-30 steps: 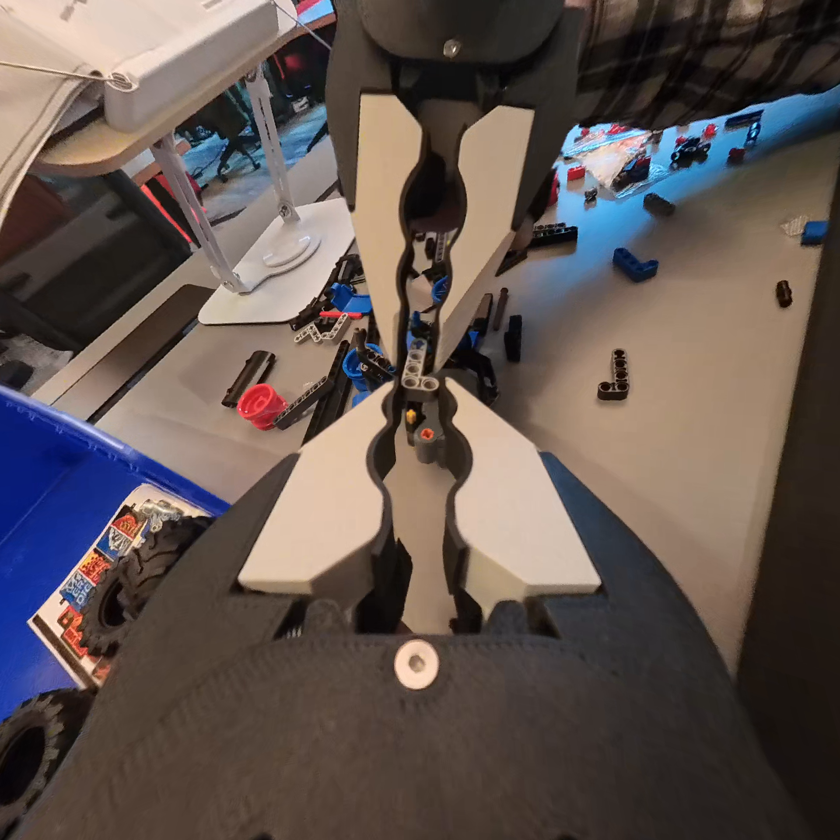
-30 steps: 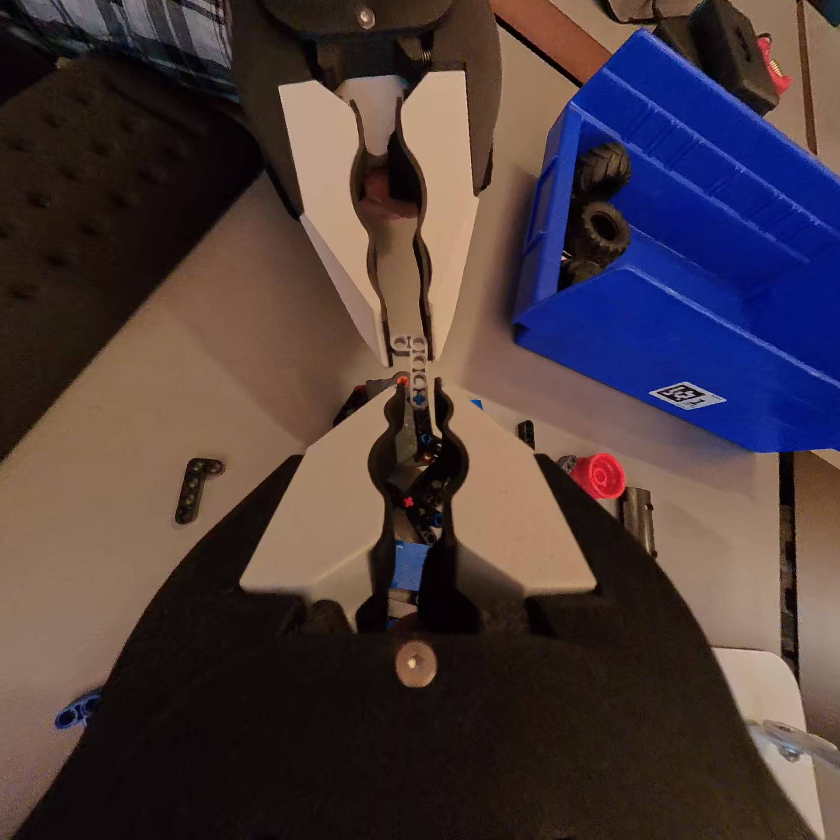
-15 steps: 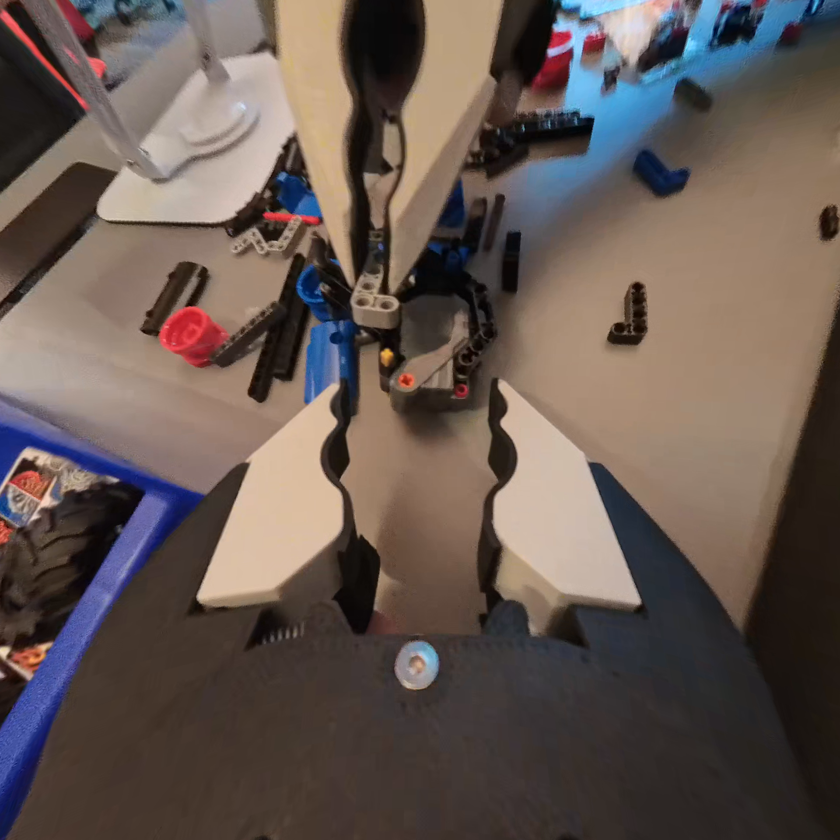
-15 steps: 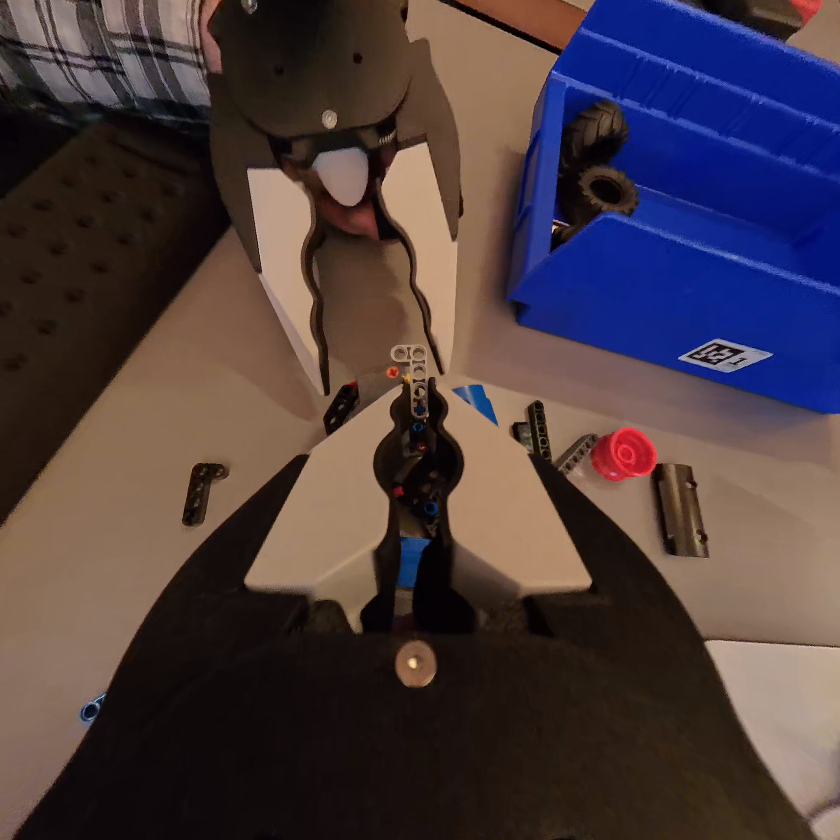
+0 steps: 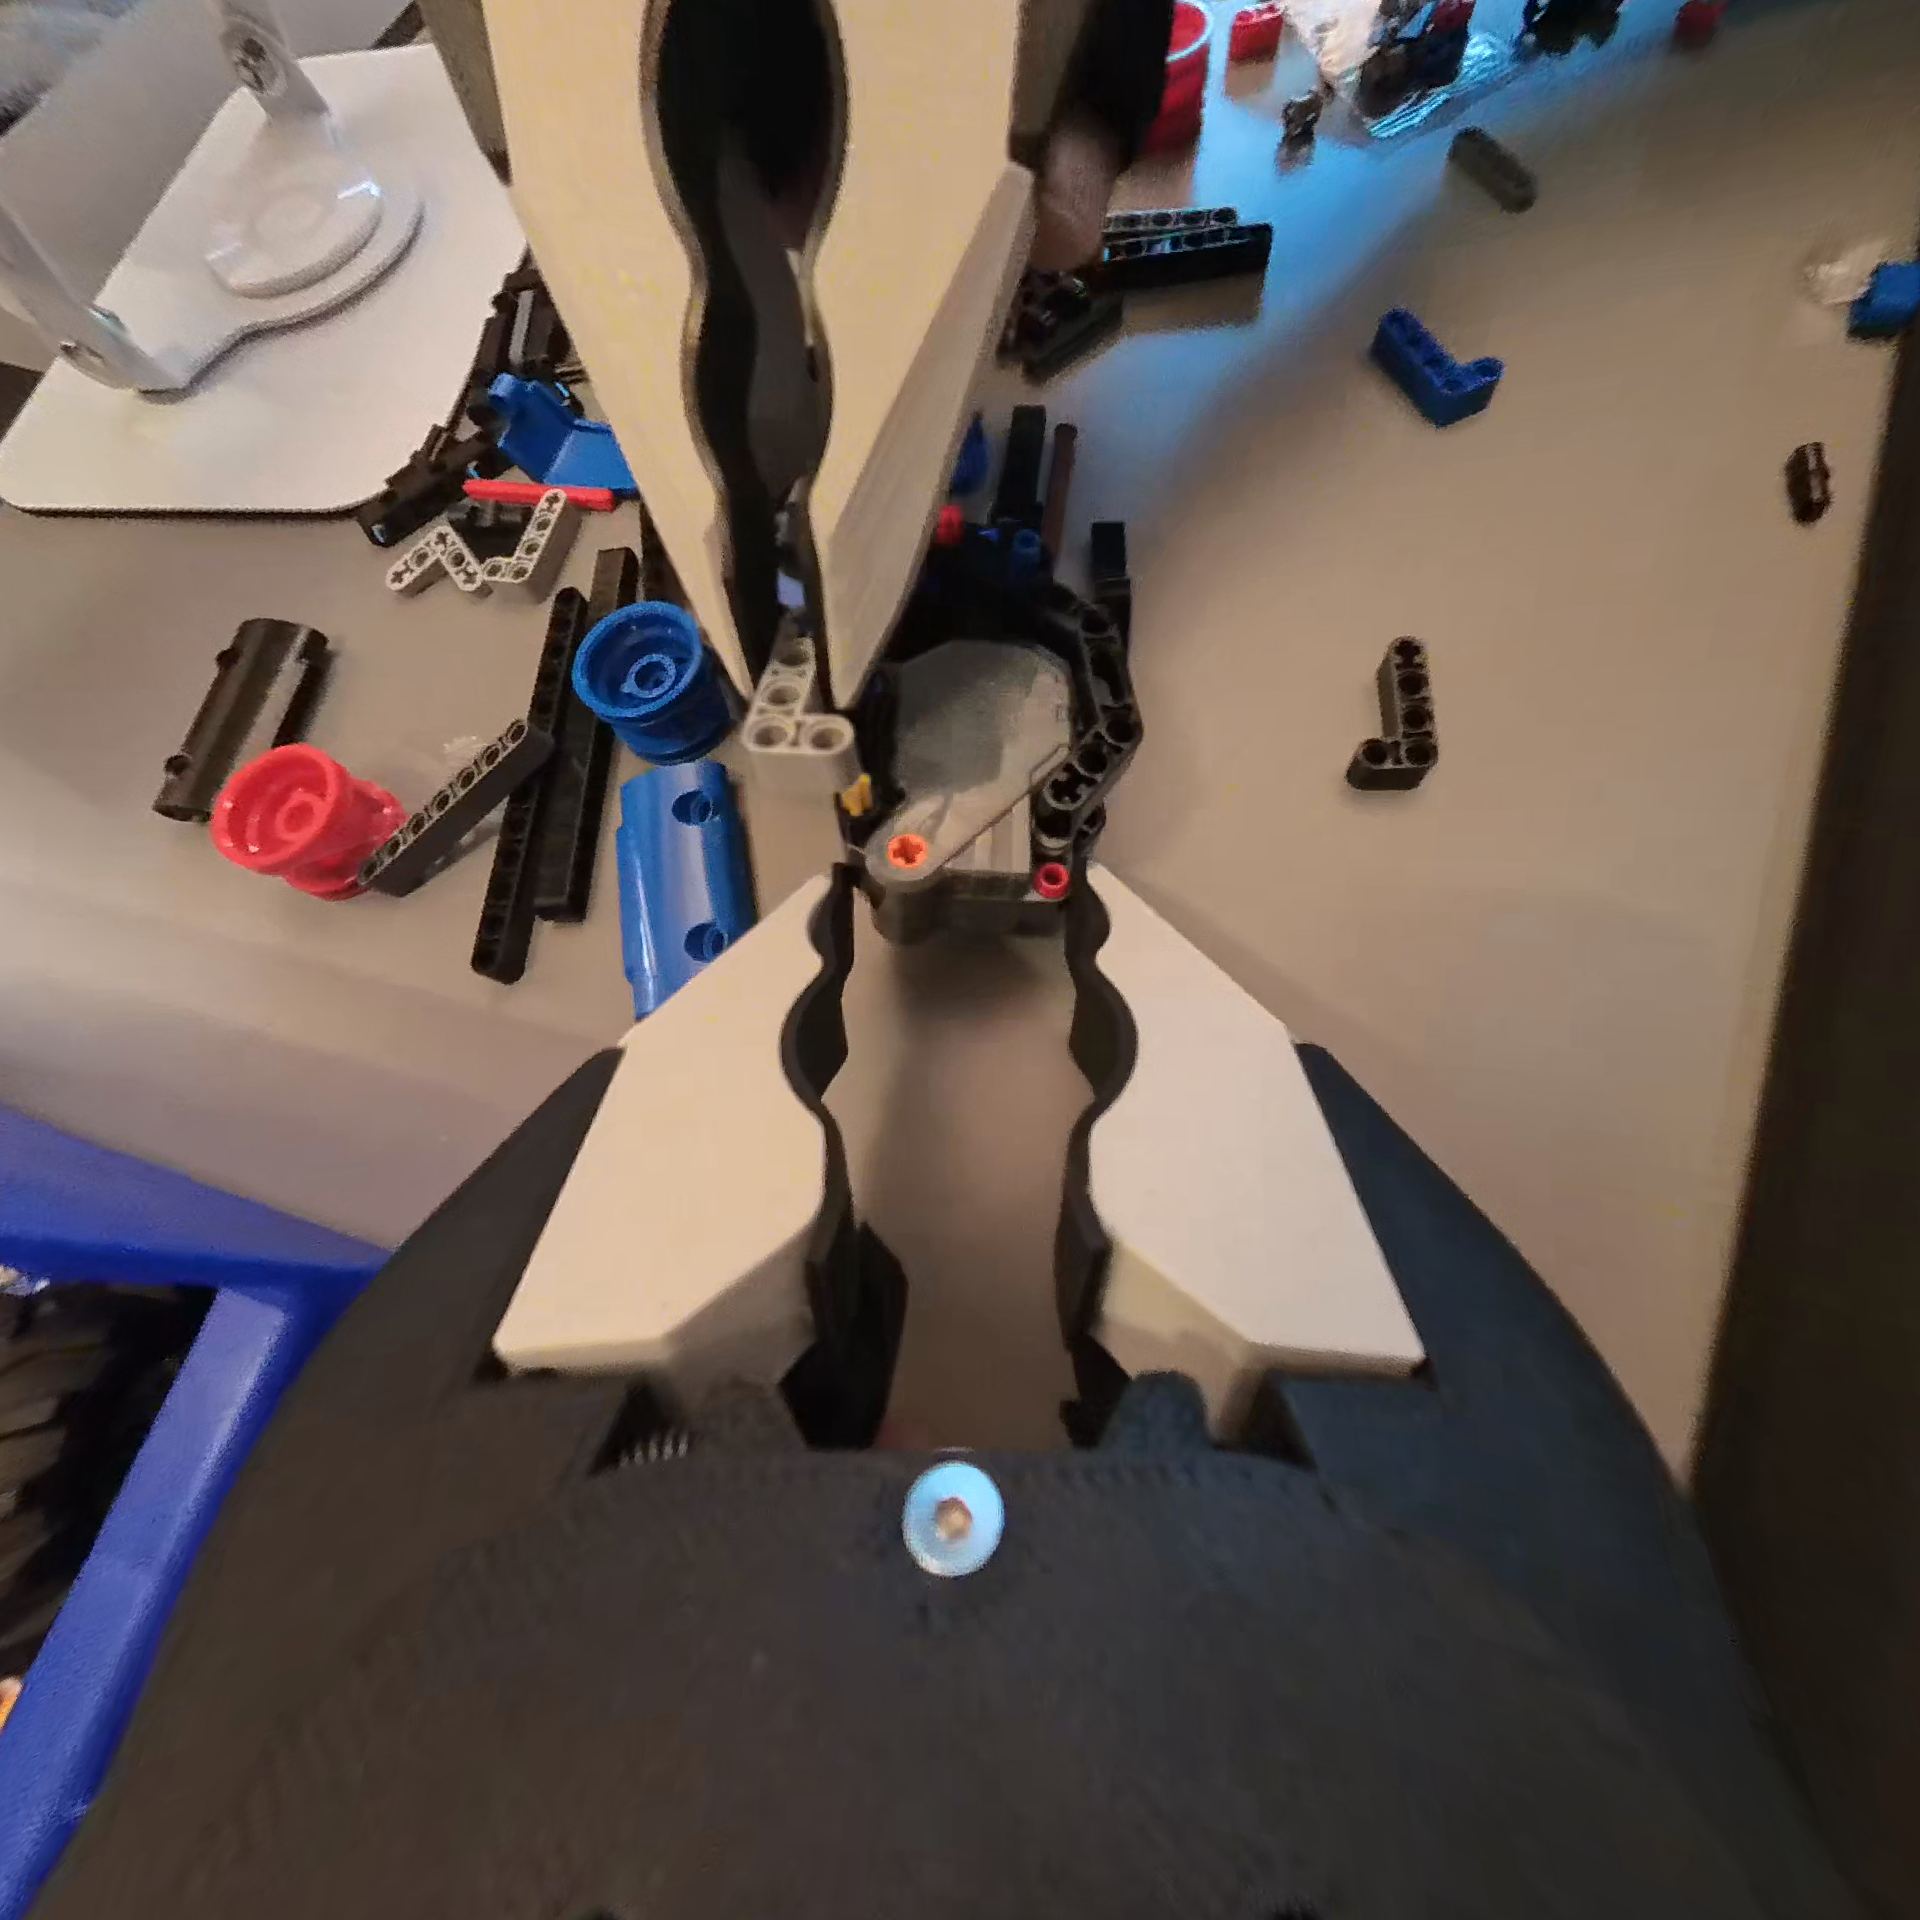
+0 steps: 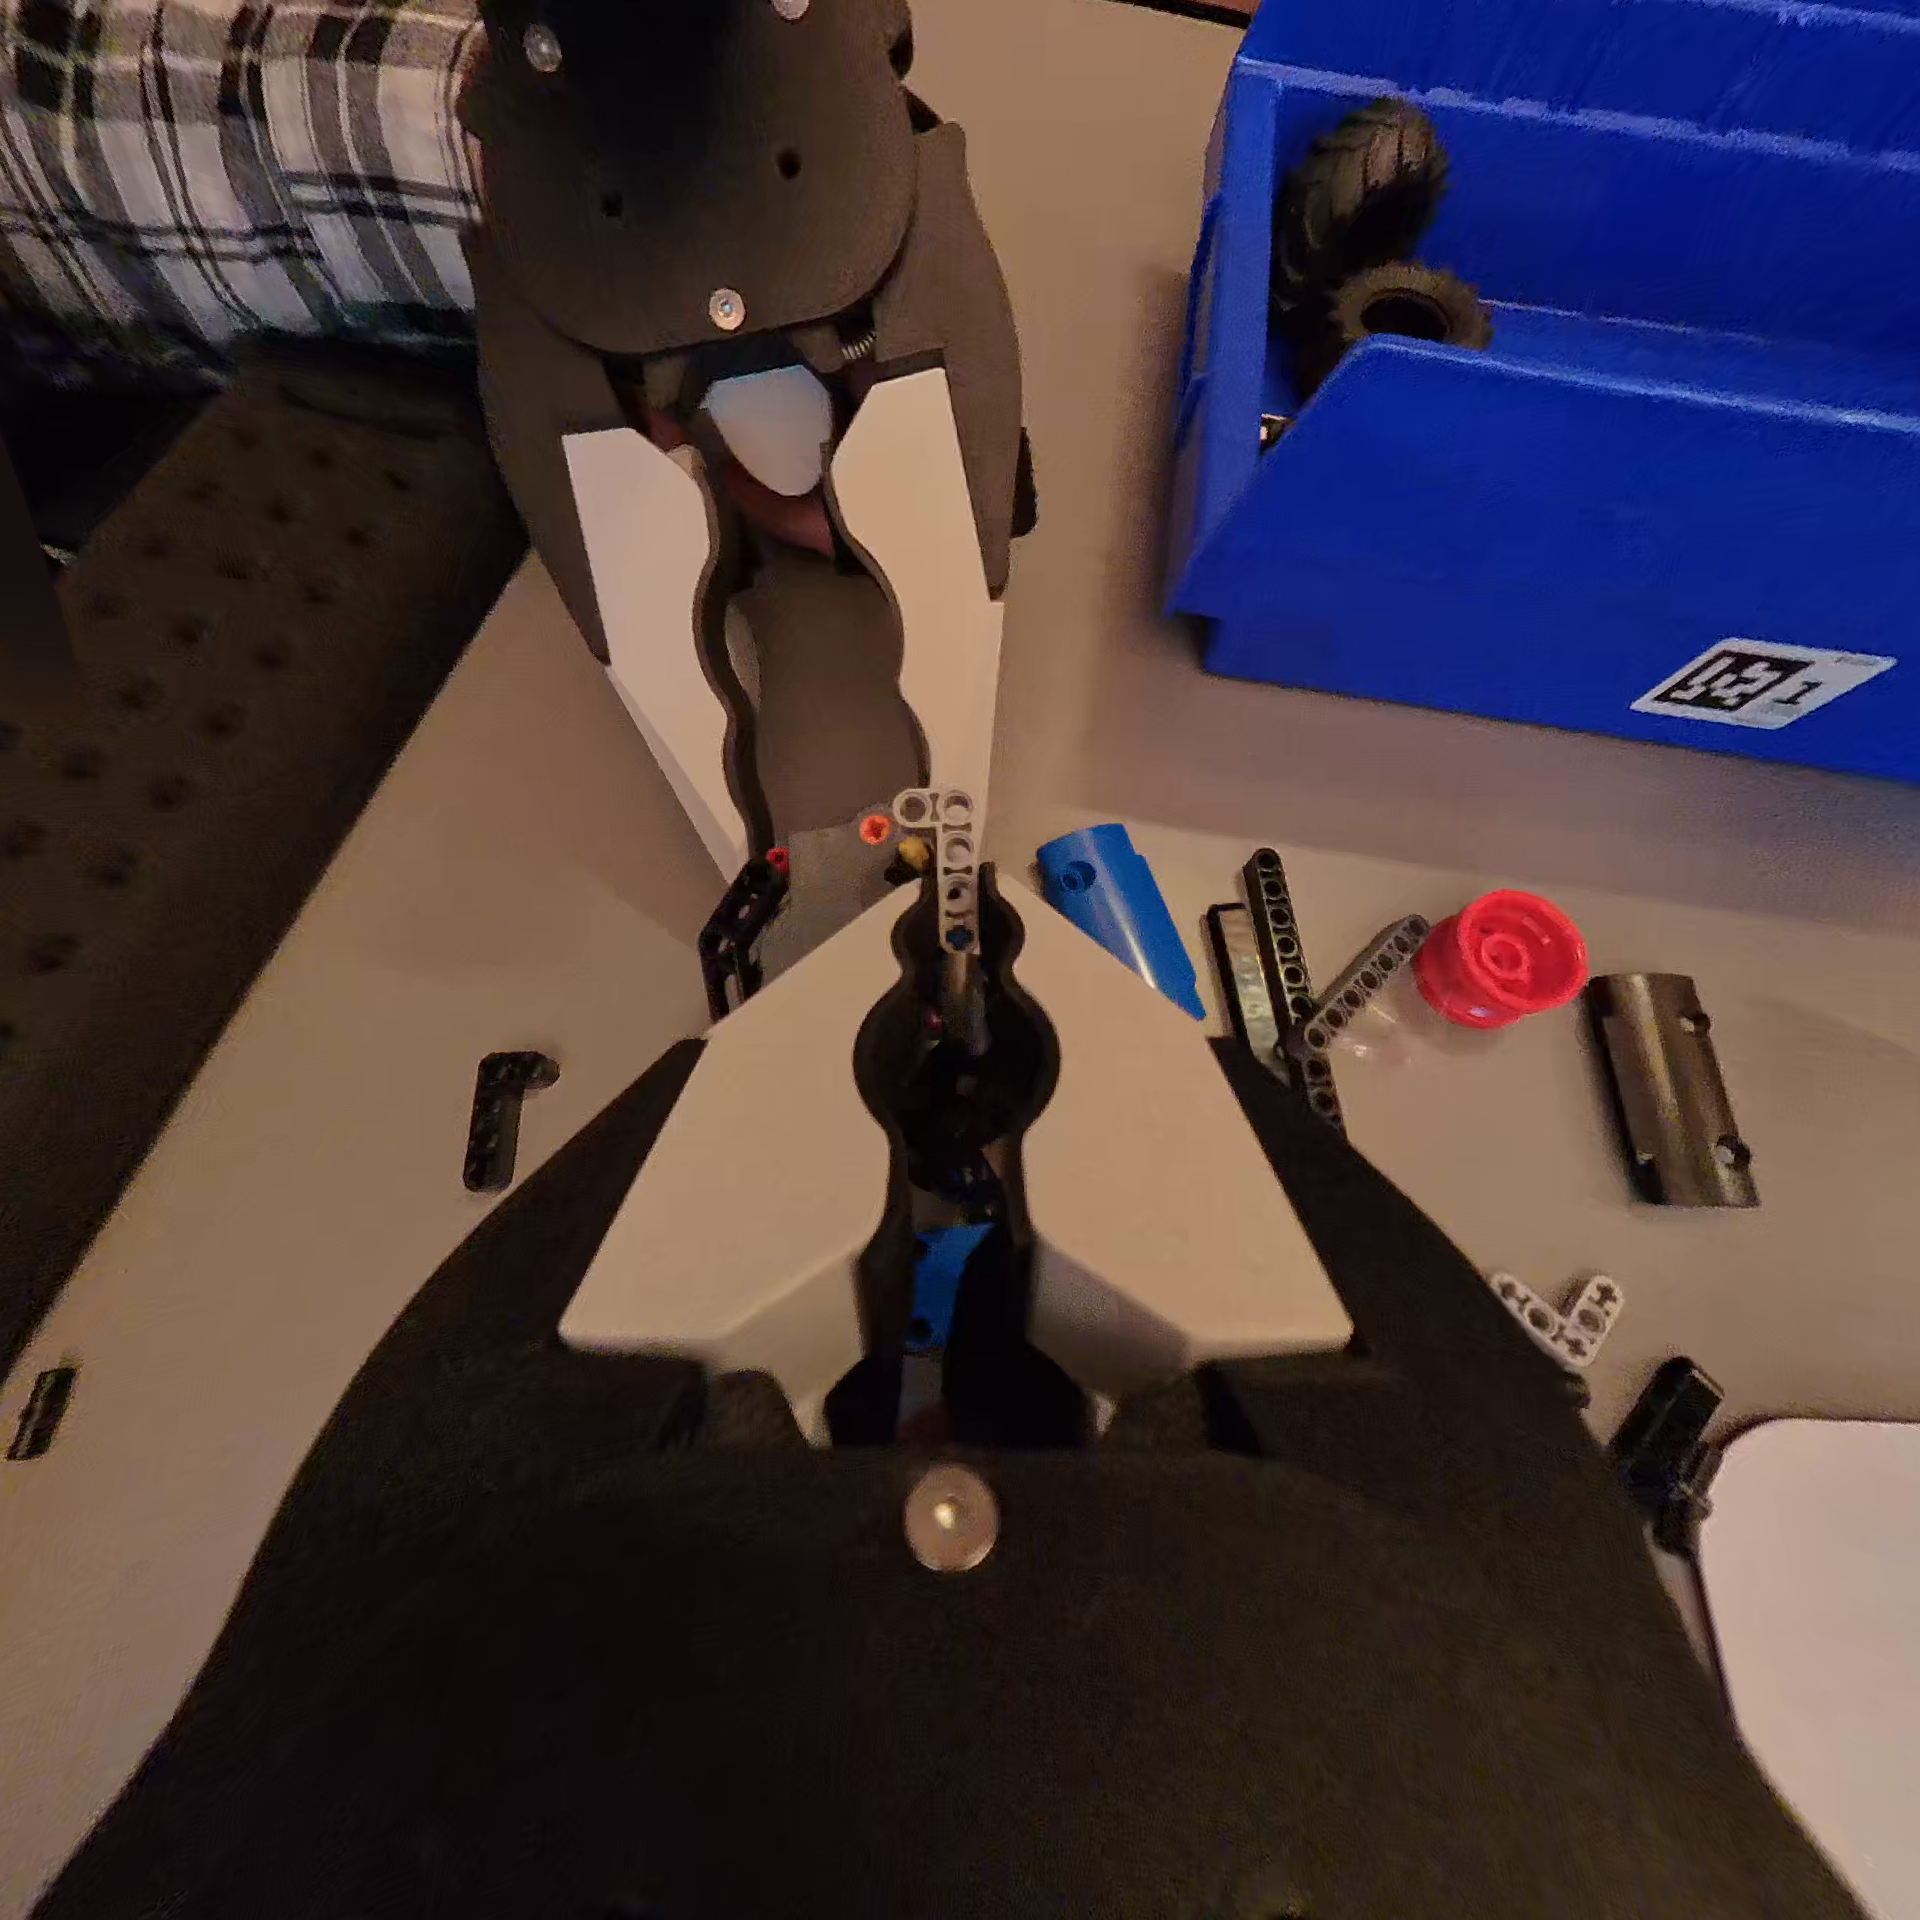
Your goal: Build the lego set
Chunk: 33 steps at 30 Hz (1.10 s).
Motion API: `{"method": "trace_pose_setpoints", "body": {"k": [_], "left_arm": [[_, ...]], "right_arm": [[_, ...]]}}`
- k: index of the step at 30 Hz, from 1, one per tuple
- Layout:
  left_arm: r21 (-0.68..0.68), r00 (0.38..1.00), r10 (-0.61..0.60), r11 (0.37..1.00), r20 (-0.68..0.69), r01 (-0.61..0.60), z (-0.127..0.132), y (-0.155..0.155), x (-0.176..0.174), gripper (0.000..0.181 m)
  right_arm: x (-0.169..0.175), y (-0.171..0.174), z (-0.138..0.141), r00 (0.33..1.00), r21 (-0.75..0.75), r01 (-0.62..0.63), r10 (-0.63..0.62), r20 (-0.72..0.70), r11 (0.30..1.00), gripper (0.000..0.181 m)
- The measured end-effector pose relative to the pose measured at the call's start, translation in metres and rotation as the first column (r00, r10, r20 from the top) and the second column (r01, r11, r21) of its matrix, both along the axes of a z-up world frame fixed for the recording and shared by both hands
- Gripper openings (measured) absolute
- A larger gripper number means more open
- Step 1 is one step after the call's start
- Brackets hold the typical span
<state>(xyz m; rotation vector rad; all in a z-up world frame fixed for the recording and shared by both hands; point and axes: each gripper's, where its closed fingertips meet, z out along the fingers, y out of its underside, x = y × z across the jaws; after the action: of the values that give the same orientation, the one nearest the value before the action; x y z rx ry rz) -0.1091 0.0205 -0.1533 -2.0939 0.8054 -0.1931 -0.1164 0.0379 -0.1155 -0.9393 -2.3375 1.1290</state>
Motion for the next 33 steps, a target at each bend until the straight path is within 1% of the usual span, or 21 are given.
{"method": "trace_pose_setpoints", "body": {"k": [5, 9, 14, 16, 19, 26, 29, 33], "left_arm": [[-0.051, 0.999, -0.026, 0.998, 0.045, 0.028, 0.002, -0.004, 0.004, 0.039], [-0.086, 0.993, -0.043, 0.995, 0.112, 0.053, 0.005, -0.006, 0.008, 0.039], [-0.110, 0.989, -0.058, 0.991, 0.136, 0.073, 0.005, -0.006, 0.010, 0.039], [-0.114, 0.988, -0.060, 0.991, 0.145, 0.077, 0.005, -0.006, 0.010, 0.039], [-0.113, 0.986, -0.058, 0.991, 0.154, 0.076, 0.005, -0.007, 0.011, 0.039], [-0.108, 0.985, -0.063, 0.991, 0.158, 0.081, 0.004, -0.006, 0.013, 0.039], [-0.103, 0.986, -0.060, 0.992, 0.154, 0.076, 0.005, -0.006, 0.012, 0.039], [-0.096, 0.988, -0.063, 0.992, 0.144, 0.077, 0.004, -0.006, 0.012, 0.038]], "right_arm": [[0.003, -0.001, 0.001, 0.999, -0.076, -0.007, 0.010, 0.033, 0.997, 0.006], [0.006, -0.002, 0.004, 0.998, -0.156, -0.006, 0.016, 0.063, 0.988, 0.006], [0.008, -0.007, 0.013, 0.996, -0.239, -0.012, 0.032, 0.080, 0.971, 0.006], [0.009, -0.005, 0.007, 0.995, -0.185, -0.010, 0.027, 0.092, 0.983, 0.006], [0.010, -0.007, 0.005, 0.995, -0.182, -0.011, 0.028, 0.094, 0.983, 0.006], [0.010, -0.008, 0.003, 0.998, -0.089, -0.027, 0.031, 0.049, 0.996, 0.007], [0.014, -0.011, 0.003, 0.998, -0.042, -0.056, 0.057, 0.020, 0.998, 0.006], [0.013, -0.012, 0.002, 0.998, 0.010, -0.053, 0.053, -0.014, 0.999, 0.006]]}}
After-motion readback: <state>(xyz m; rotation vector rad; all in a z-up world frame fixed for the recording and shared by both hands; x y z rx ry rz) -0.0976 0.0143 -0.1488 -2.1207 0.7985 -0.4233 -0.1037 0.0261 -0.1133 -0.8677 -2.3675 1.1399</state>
